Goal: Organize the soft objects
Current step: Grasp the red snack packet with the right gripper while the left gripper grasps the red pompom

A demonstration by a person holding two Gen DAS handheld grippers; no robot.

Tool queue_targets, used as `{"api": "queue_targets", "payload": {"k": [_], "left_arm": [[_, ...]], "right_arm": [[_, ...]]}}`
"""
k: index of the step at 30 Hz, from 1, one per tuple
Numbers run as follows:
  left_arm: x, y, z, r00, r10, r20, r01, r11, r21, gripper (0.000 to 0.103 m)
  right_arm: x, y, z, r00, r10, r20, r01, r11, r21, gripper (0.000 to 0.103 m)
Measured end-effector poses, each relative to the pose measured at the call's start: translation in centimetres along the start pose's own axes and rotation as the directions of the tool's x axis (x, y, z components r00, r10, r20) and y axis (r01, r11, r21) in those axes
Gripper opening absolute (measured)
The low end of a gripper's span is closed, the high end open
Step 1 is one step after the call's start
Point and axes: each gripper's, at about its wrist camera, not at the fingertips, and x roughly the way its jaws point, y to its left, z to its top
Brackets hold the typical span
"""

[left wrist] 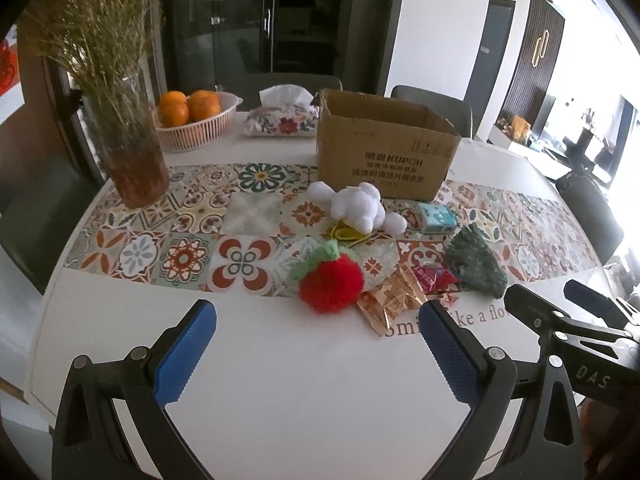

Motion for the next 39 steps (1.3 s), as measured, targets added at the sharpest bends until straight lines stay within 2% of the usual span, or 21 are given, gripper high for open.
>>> {"api": "queue_targets", "payload": {"k": [6, 15, 23, 28, 32, 39], "left_arm": [[1.7, -0.1, 0.4, 0.999, -0.022, -0.034, 0.021, 0.999, -0.024, 0.103], [3.8, -1.1, 1.2, 0.999, 0.001, -0.054, -0.006, 0.997, -0.082, 0.103], [6.5, -1.7, 1.7, 0.995, 0.020, -0.098, -0.031, 0.993, -0.111, 0.103], [8.7, -1.6, 1.9, 0.989, 0.017, -0.144, -0.039, 0.988, -0.150, 0.102], [10.4, -1.5, 2.0, 0.983, 0.011, -0.185, -0.042, 0.985, -0.169, 0.101], [12.9, -1.5, 2.2, 0.973, 0.019, -0.229, -0.059, 0.984, -0.171, 0.099]], "right_arm": [[1.1, -0.6, 0.7, 0.999, -0.032, 0.007, 0.032, 0.999, -0.004, 0.102], [3.8, -2.0, 2.2, 1.000, 0.017, -0.013, -0.018, 1.000, -0.012, 0.101], [8.5, -2.6, 3.2, 0.990, 0.068, -0.121, -0.071, 0.997, -0.027, 0.093], [11.3, -2.5, 3.7, 0.975, 0.103, -0.198, -0.110, 0.994, -0.026, 0.088], [12.9, -2.5, 3.9, 0.968, 0.094, -0.234, -0.106, 0.994, -0.037, 0.088], [15.6, -2.8, 4.3, 0.957, 0.084, -0.279, -0.104, 0.993, -0.056, 0.080]]}}
